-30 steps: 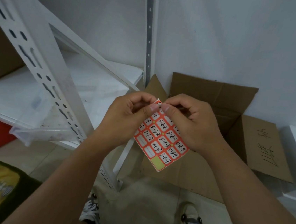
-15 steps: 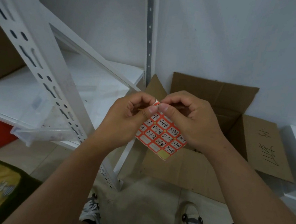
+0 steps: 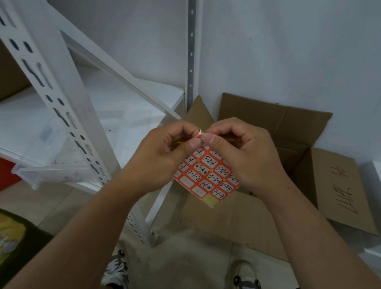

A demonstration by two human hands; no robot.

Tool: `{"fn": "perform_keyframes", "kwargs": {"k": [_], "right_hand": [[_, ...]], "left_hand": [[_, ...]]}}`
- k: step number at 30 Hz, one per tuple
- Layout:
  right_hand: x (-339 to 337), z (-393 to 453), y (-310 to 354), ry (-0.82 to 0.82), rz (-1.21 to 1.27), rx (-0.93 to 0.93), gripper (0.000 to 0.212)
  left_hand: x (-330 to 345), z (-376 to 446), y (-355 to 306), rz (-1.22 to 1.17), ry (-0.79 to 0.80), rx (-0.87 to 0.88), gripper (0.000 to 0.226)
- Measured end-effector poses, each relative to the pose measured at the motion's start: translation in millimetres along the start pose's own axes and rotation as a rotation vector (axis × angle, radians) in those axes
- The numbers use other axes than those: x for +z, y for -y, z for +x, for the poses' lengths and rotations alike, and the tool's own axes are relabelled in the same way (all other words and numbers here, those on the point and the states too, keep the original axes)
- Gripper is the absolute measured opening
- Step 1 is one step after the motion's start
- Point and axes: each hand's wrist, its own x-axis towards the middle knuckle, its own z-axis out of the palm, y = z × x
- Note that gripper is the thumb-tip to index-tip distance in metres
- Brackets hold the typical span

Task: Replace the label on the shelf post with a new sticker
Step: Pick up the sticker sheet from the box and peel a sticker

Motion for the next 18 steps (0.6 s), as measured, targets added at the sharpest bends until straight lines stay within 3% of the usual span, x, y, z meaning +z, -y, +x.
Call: {"fn": "perform_keyframes", "kwargs": {"k": [10, 13, 18], "right_hand": [[1, 0, -1, -0.081, 0.142, 0.124, 0.012], [-7, 0, 0, 0.002, 0.070, 0.074, 0.011], [-12, 1, -13, 0.138, -0.112, 0.154, 0.043]], "left_hand": [[3, -2, 0, -0.008, 0.040, -0.034, 0.014], [2, -1, -2, -0.073, 0.027, -0.055, 0.014], [1, -1, -3, -0.128, 0.016, -0.137, 0.009]]}}
